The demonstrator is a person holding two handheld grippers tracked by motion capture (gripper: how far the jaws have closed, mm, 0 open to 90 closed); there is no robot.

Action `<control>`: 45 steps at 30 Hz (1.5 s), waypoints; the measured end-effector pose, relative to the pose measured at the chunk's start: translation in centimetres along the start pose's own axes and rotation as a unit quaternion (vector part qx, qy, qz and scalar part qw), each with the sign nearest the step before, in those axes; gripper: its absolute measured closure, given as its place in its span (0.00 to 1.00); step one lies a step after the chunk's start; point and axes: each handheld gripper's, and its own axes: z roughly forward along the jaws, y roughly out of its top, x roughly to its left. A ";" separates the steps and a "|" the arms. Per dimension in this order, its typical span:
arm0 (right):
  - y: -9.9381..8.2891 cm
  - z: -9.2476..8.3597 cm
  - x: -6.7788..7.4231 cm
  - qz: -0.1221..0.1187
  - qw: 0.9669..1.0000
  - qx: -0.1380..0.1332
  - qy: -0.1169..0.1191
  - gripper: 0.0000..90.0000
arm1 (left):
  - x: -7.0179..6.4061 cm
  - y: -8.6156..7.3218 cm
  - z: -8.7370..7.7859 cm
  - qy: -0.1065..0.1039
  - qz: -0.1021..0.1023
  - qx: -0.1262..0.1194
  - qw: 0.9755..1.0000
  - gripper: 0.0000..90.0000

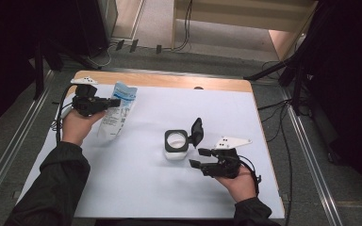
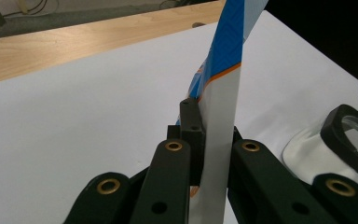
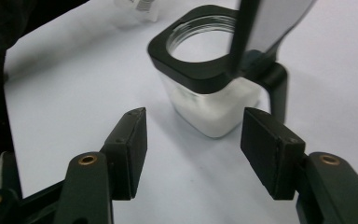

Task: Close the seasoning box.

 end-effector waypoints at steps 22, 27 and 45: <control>0.8 -0.4 -3.9 0.033 0.999 -0.009 -0.021 0.65 | -0.1 -2.2 -2.4 -0.017 0.006 -0.003 1.000 0.95; 1.4 -0.4 -4.0 0.040 0.999 -0.021 -0.025 0.76 | -0.4 -2.7 -3.1 -0.017 0.010 0.000 1.000 0.95; 3.1 0.2 -4.5 0.058 0.996 -0.050 -0.036 0.95 | -0.3 -4.7 -5.4 -0.011 -0.001 0.014 1.000 0.91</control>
